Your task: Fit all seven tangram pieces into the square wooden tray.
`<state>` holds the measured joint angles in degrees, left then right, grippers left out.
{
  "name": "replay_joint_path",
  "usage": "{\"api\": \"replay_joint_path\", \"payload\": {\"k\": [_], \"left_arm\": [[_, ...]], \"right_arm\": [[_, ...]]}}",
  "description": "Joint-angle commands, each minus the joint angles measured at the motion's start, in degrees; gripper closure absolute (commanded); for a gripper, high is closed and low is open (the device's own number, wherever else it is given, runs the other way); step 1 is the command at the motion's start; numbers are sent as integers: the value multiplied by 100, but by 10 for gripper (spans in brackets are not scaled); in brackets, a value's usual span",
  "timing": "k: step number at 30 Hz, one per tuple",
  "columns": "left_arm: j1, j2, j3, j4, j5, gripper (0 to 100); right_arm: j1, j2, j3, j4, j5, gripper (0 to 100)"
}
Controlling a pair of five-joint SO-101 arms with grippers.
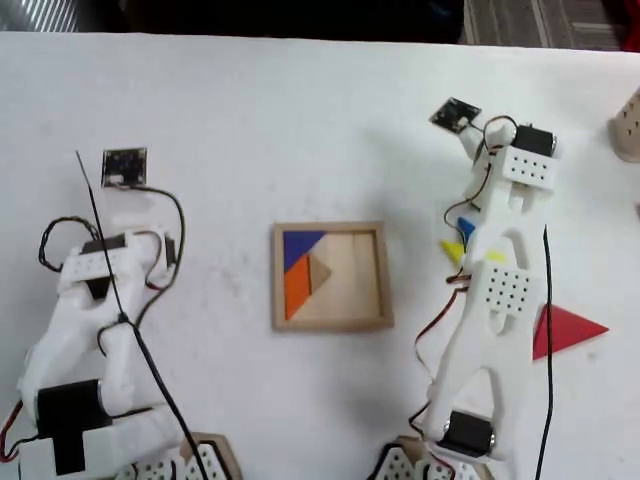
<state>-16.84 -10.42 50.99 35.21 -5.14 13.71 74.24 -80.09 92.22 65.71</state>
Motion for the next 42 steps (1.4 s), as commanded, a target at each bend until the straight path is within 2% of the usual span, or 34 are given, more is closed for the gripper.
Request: {"api": "replay_joint_path", "payload": {"k": [1, 4, 7, 13, 16, 20, 30, 36, 42], "left_arm": [[-48, -22, -343, -114, 9, 890], [-48, -22, -343, -114, 9, 890], [-57, -22, -343, -114, 9, 890], [-57, -22, -334, -114, 9, 890], [-57, -22, -334, -114, 9, 890], [-57, -22, -334, -114, 9, 890], [-57, -40, -308, -114, 9, 890], [-66, -40, -308, -97, 9, 890], [-66, -48, -308, -79, 9, 890]], "right_arm": [[136, 22, 0, 119, 53, 985], [145, -31, -9, 224, 35, 953], [127, -347, -9, 629, -9, 985], [136, -1508, 211, 664, -1864, 981], [127, -2273, 985, 664, -2418, 981], [-92, -3530, 2716, 655, -2831, 981], [-1305, -5833, 6110, 629, -3587, 981], [-2255, -6308, 7138, 295, -4237, 981], [-3099, -6281, 7763, -690, -4352, 981]]}}
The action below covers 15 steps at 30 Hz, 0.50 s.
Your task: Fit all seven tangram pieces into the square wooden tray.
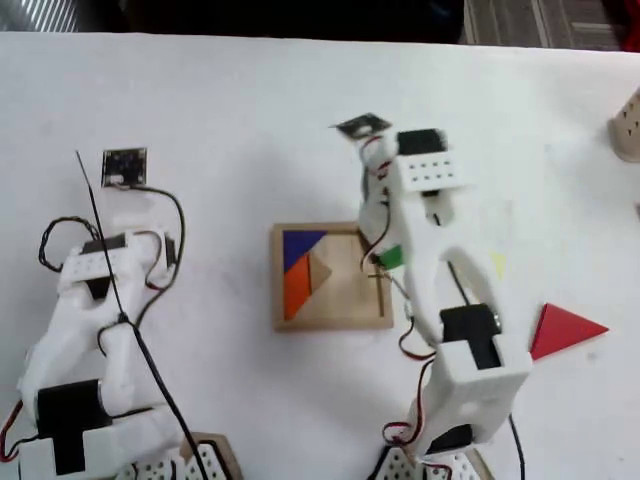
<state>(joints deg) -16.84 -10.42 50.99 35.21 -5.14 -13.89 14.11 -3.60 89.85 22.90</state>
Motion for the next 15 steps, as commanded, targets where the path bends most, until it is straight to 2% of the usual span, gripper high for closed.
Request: {"api": "replay_joint_path", "payload": {"k": [1, 5, 9, 15], "left_arm": [[-66, -48, -308, -79, 9, 890], [-66, -48, -308, -79, 9, 890], [-66, -48, -308, -88, 9, 890], [-66, -48, -308, -88, 0, 890]], "right_arm": [[-409, -224, 185, -655, -70, 981], [-637, 110, 440, -1402, 290, 981], [-936, 479, 457, -1516, 879, 981], [-1112, 752, 457, -1877, 1152, 971]]}}
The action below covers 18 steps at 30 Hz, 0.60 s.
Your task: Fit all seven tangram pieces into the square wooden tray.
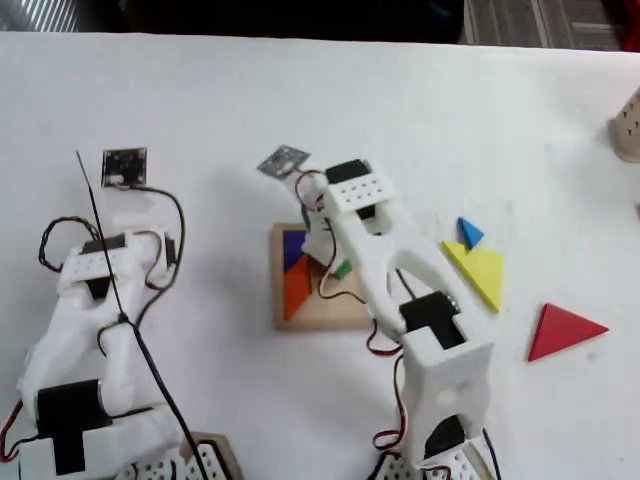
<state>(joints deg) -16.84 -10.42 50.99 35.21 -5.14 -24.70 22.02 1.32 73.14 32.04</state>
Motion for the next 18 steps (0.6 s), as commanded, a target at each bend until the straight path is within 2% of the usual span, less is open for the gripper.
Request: {"api": "replay_joint_path", "payload": {"k": [1, 9, 18], "left_arm": [[-66, -48, -308, -88, 0, 890], [-66, -48, -308, -105, 0, 890], [-66, -31, -316, -105, 0, 890]], "right_arm": [[-13, -22, -35, -259, 352, 955], [-31, -4, -35, -435, 519, 738], [-4, -330, -44, -66, 475, 735]]}}
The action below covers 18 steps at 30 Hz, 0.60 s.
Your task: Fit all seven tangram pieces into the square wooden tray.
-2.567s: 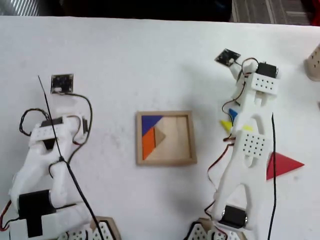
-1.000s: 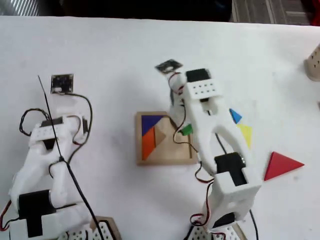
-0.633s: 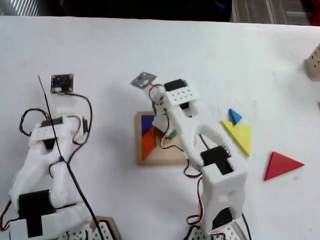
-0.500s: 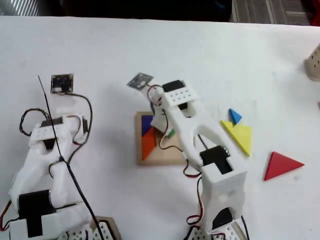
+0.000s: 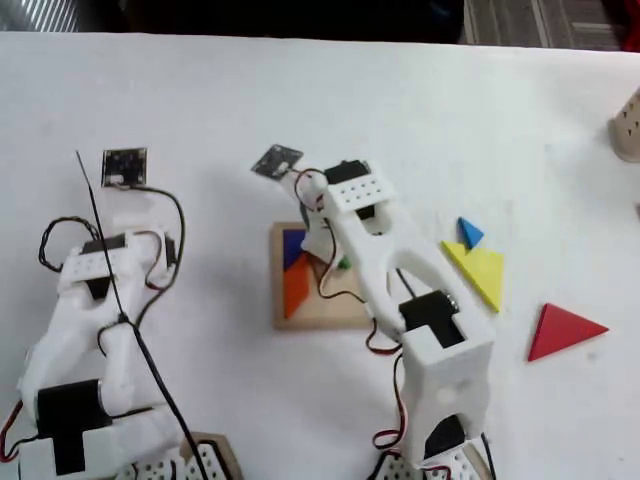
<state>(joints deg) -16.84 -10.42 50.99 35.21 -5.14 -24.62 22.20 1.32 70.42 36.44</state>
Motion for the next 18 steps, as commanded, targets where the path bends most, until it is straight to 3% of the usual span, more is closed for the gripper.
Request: {"api": "replay_joint_path", "payload": {"k": [1, 7, 12, 18], "left_arm": [[-66, -31, -316, -105, 0, 890], [-66, -31, -325, -105, 0, 890], [-66, -31, -325, -105, 0, 890], [-66, -31, -308, -105, 0, 890]], "right_arm": [[-13, -470, -44, 330, 35, 748], [31, -1174, 9, 1015, -360, 988], [277, -1297, 624, 866, -659, 981], [277, -1305, 1864, -541, -730, 981]]}}
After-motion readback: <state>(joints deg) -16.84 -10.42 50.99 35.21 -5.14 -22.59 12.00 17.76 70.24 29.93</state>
